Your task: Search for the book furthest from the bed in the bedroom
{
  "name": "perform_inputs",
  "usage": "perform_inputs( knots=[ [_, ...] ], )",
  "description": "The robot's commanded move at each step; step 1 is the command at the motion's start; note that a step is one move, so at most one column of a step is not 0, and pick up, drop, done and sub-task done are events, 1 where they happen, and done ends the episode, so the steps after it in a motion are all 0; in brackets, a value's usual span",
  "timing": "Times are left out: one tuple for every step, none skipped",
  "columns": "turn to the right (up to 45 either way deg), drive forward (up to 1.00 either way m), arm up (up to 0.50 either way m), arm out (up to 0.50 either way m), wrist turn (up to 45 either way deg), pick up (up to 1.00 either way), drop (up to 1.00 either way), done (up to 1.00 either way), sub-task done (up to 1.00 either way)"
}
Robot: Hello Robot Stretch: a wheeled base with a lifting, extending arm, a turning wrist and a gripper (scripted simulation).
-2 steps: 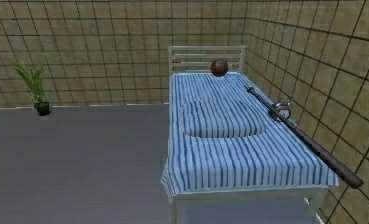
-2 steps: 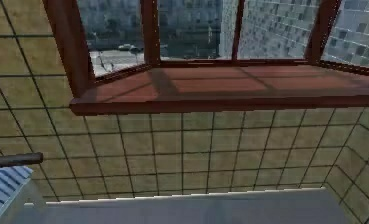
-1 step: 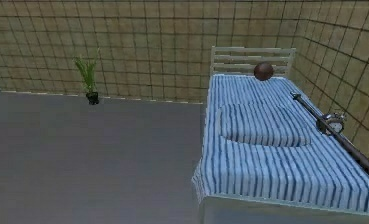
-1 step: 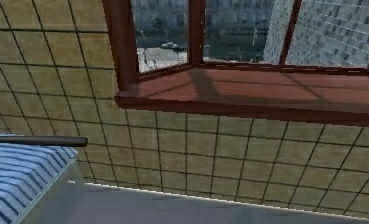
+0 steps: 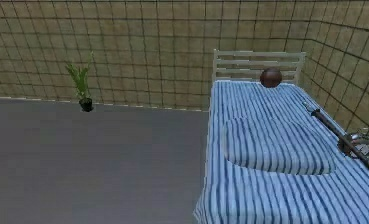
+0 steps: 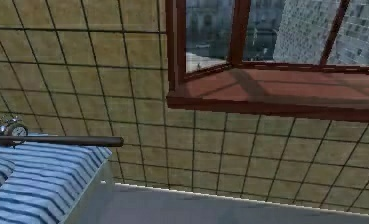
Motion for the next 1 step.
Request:
perform_inputs(
  knots=[
    [-45.0,0.00,0.00,0.00,0.0,0.00,0.00,0.00,0.00]
  ],
)
